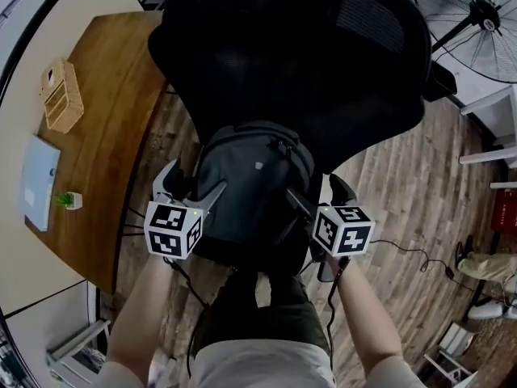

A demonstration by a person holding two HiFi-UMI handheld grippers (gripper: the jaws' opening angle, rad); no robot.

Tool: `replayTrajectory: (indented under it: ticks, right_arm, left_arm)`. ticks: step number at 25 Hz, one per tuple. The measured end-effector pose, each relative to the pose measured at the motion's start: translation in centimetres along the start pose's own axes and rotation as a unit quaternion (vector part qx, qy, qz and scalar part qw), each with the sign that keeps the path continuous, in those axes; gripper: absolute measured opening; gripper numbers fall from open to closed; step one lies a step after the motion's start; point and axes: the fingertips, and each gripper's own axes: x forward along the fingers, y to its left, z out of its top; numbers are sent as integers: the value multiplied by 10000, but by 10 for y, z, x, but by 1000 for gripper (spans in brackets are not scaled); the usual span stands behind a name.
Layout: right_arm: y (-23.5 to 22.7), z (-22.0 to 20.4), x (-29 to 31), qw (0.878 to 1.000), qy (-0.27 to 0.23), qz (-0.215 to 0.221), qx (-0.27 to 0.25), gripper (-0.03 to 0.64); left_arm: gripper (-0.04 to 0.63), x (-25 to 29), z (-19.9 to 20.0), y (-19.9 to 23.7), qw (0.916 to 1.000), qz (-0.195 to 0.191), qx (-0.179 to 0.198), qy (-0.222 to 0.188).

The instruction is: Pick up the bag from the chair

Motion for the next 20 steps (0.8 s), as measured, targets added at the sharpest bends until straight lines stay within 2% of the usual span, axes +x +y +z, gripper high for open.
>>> replayTrajectory:
  ticks: [6,12,15,16,17,18,19,20]
  right_arm:
    - [-16,-35,46,9978,115,3,647,498]
    - [-25,-60,70,9972,271,-81,686,480]
    - [-28,-67,77,9971,333,-233,636,430]
    - [-29,-68,78,9970,329,-314,633,407]
    - [-30,-68,77,9966,304,-397,649,369]
    - [-30,-67,76,9963,269,-469,667,314]
    - [-30,-66,75,9961,240,-525,674,271]
    - [-29,-65,74,9959,225,-565,669,255]
  left_arm:
    - [443,51,-54,14,9990,11,-302,315]
    - [443,83,-92,23,9968,56,-497,628]
    - [434,91,-99,27,9964,28,-440,729]
    - [404,92,-101,27,9962,15,-418,762]
    - [329,92,-101,27,9962,9,-390,782]
    - [282,91,-102,25,9962,8,-360,790]
    - [264,90,-102,23,9963,6,-336,793]
    - [246,88,-101,21,9963,-2,-321,794]
